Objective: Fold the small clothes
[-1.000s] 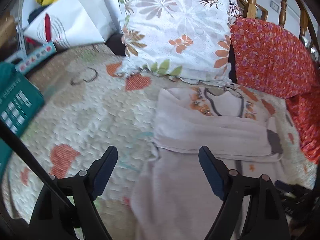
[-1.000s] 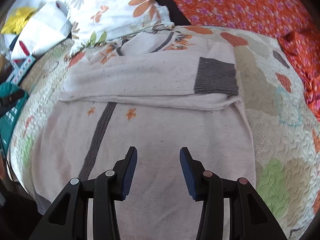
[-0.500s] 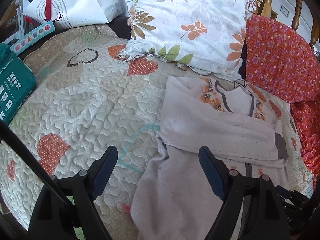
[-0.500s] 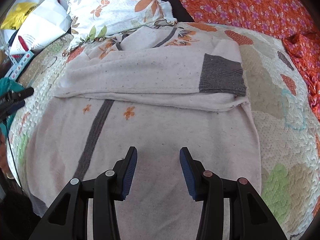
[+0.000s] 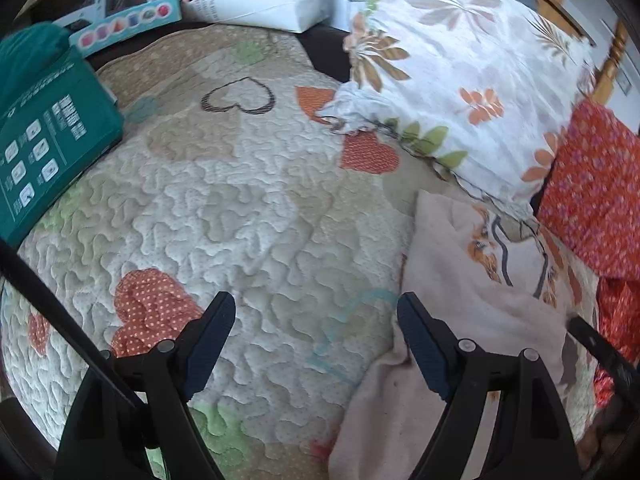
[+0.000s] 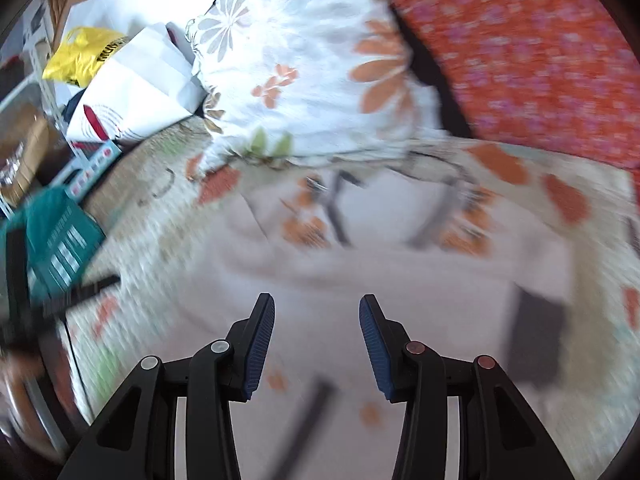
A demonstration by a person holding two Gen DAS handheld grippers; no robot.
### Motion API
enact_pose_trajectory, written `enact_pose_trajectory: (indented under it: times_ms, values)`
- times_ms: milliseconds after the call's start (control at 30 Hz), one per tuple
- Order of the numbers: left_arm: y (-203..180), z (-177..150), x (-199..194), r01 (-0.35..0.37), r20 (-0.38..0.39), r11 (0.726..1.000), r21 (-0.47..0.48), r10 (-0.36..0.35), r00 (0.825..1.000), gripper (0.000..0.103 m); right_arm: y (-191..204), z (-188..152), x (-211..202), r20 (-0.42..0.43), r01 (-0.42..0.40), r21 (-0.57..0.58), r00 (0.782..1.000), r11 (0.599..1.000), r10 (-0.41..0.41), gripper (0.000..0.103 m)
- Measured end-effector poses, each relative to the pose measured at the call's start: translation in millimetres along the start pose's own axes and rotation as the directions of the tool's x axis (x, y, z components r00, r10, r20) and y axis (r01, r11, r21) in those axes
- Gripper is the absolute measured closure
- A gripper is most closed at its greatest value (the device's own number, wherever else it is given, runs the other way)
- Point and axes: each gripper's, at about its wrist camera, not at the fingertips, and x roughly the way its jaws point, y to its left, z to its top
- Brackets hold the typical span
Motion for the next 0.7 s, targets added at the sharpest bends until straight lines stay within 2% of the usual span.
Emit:
enact_pose_trajectory:
  times_ms: [67,200,300,400,433,467,500,633,700]
  values:
    - [6,2,3,0.010,-0.019,0.999,-0.031,-0.011,1.000,0.021,6,29,41,-0.048,-0.068,0.039,0.996,0.997,0.070,0.055]
    - [5,2,10,0.021,-0.046,0.999,-0.032,-0.022,0.999,0.021,23,57,106,-0.123,-0.142,0.071,0.981,0.987,0.150,0.055]
    - [1,2,10,0.028,-0.048,1.000,-0.014,-0.029,0.998,0.021,40,68,144,-0.171,-0.144,0.043,0.974,0.989,0.149,0.055]
    - [-1,1,10,0.038,-0.052,0.999,-0.007,-0.038,0.998,0.021,51,76,178,-0.221,-0.117,0.000,0.969,0.993,0.114,0.055]
    - [-1,1,11,0.040,-0.054,0.999,-0.007,-0.040,0.998,0.021,56,77,187,-0.242,-0.126,-0.013,0.963,0.992,0.119,0.060]
    - [-1,1,11,0.041,-0.056,0.999,-0.006,-0.041,0.998,0.021,58,79,191,-0.247,-0.138,-0.022,0.960,0.990,0.128,0.093]
    - [-1,0,10,0.042,-0.058,0.999,-0.007,-0.043,0.997,0.021,64,81,193,-0.262,-0.159,-0.039,0.954,0.987,0.143,0.097]
    - [0,0,11,0.042,-0.061,0.999,-0.010,-0.042,0.997,0.021,84,94,198,-0.238,-0.133,-0.105,0.966,0.986,0.105,0.098]
    - [0,0,11,0.034,-0.059,0.999,-0.007,-0.035,0.998,0.021,88,101,206,-0.217,-0.105,-0.095,0.973,0.990,0.083,0.098]
